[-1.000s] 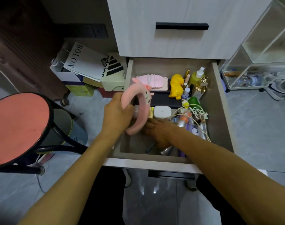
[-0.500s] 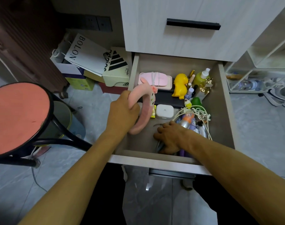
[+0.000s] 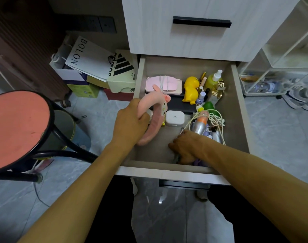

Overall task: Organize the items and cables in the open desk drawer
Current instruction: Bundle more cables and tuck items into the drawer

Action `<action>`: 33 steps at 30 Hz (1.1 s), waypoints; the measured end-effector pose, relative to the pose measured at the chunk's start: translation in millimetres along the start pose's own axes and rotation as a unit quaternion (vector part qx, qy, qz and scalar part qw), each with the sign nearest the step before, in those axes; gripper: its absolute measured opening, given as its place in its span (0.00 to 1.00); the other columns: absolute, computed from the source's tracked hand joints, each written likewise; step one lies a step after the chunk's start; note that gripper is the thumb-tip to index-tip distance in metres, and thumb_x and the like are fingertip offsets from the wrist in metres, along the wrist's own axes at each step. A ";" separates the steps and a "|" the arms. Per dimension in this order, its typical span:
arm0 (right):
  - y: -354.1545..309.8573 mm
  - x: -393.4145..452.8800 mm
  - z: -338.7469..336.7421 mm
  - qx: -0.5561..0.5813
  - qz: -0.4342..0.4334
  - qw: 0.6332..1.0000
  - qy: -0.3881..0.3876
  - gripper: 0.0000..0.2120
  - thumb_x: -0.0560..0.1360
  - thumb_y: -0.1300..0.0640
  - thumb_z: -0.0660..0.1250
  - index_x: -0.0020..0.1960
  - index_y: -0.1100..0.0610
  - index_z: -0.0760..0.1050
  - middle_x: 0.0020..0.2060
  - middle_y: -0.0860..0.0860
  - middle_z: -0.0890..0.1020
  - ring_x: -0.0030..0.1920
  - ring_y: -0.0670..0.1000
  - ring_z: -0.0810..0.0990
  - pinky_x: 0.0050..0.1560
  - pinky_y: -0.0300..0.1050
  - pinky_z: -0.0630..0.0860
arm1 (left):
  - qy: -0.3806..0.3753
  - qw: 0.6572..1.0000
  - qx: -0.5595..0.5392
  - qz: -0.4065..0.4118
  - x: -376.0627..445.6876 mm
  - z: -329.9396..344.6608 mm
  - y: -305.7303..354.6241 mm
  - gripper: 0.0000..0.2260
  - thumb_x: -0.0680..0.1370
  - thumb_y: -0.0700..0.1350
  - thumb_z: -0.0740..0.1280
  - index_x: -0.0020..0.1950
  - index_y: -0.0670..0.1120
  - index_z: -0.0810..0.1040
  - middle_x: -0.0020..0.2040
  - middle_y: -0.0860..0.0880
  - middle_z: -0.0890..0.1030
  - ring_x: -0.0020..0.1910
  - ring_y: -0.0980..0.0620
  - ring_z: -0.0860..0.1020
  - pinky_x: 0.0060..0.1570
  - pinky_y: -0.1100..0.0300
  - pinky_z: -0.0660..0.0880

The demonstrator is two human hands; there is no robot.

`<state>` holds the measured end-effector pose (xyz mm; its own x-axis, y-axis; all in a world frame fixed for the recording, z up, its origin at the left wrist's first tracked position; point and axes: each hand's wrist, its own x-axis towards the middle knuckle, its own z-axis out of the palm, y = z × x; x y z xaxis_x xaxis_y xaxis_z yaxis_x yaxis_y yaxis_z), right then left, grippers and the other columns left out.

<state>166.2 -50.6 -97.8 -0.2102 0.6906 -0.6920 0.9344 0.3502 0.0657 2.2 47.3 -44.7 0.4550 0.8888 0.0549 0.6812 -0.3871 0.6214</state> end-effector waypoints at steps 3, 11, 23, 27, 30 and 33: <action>5.8 -7.7 13.3 -0.012 -0.002 0.999 0.040 0.20 0.72 0.44 0.62 0.61 0.52 0.72 0.55 0.53 0.80 0.56 0.57 0.78 0.63 0.55 0.70 | 0.005 1.000 0.005 0.003 -0.7 1.4 0.6 0.15 0.80 0.45 0.62 0.66 0.45 0.72 0.49 0.51 0.73 0.45 0.54 0.71 0.41 0.66 0.65; 7.4 -20.1 13.0 -0.054 0.036 0.998 0.027 0.16 0.73 0.43 0.58 0.50 0.51 0.79 0.51 0.52 0.83 0.53 0.54 0.80 0.60 0.50 0.69 | -0.064 0.993 0.074 0.063 -2.4 3.2 9.2 0.11 0.79 0.48 0.63 0.59 0.47 0.76 0.46 0.49 0.78 0.43 0.50 0.76 0.44 0.57 0.74; 15.0 -15.5 14.1 0.065 0.149 0.984 0.076 0.19 0.77 0.54 0.59 0.67 0.55 0.66 0.57 0.55 0.81 0.56 0.57 0.80 0.58 0.50 0.71 | -0.118 0.977 0.173 0.037 5.4 17.2 22.8 0.07 0.77 0.47 0.60 0.46 0.47 0.76 0.38 0.49 0.77 0.35 0.50 0.73 0.35 0.59 0.67; 15.4 -6.2 15.2 0.050 0.140 0.984 0.093 0.25 0.79 0.57 0.58 0.75 0.52 0.58 0.57 0.56 0.80 0.55 0.59 0.80 0.53 0.52 0.75 | -0.157 0.964 0.210 0.031 9.2 21.6 21.1 0.09 0.74 0.48 0.58 0.44 0.47 0.76 0.36 0.50 0.76 0.33 0.51 0.74 0.34 0.60 0.69; 16.2 -0.5 16.6 0.030 0.123 0.987 0.100 0.21 0.81 0.58 0.55 0.73 0.54 0.62 0.56 0.55 0.81 0.54 0.59 0.80 0.49 0.51 0.75 | -0.185 0.955 0.232 0.017 13.9 23.7 26.4 0.06 0.76 0.47 0.62 0.45 0.46 0.76 0.37 0.49 0.76 0.37 0.48 0.76 0.40 0.56 0.75; 18.0 3.8 14.1 -0.014 0.105 0.991 0.086 0.14 0.81 0.58 0.57 0.65 0.55 0.71 0.54 0.53 0.82 0.53 0.57 0.81 0.43 0.49 0.72 | -0.213 0.941 0.262 0.023 19.9 26.8 32.0 0.08 0.77 0.48 0.62 0.49 0.45 0.76 0.41 0.48 0.77 0.40 0.47 0.77 0.41 0.56 0.74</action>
<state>186.3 -50.6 -109.5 -0.0600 0.8468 -0.5286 0.9550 0.2028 0.2164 48.4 46.0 -44.6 0.6041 0.7321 -0.3149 0.7932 -0.5907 0.1483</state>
